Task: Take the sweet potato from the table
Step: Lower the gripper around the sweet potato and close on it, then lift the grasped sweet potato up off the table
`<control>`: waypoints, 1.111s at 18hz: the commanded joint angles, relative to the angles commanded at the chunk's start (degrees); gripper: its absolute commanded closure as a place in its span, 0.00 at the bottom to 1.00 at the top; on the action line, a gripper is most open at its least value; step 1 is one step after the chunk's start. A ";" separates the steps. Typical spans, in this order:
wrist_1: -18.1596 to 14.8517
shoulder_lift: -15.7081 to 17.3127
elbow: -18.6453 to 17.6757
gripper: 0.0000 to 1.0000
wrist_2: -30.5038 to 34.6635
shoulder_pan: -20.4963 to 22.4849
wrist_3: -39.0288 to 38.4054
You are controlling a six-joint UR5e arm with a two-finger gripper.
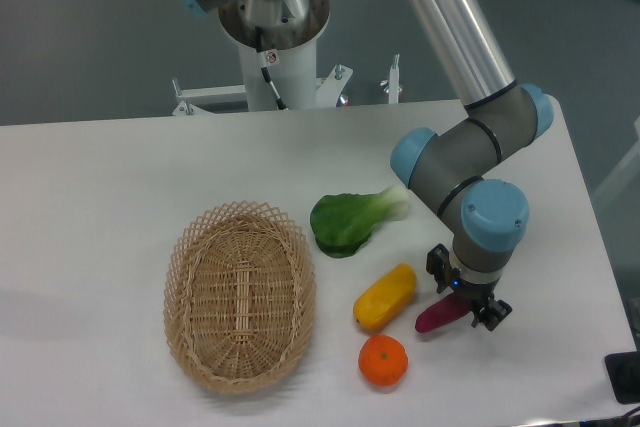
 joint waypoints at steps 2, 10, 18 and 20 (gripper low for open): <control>0.00 0.00 0.00 0.62 0.09 0.00 0.00; 0.44 2.54 2.02 0.75 -0.70 0.00 -1.31; -0.61 14.22 0.18 0.74 -11.76 -0.44 -14.05; -1.49 16.86 -0.09 0.74 -12.92 -1.67 -17.30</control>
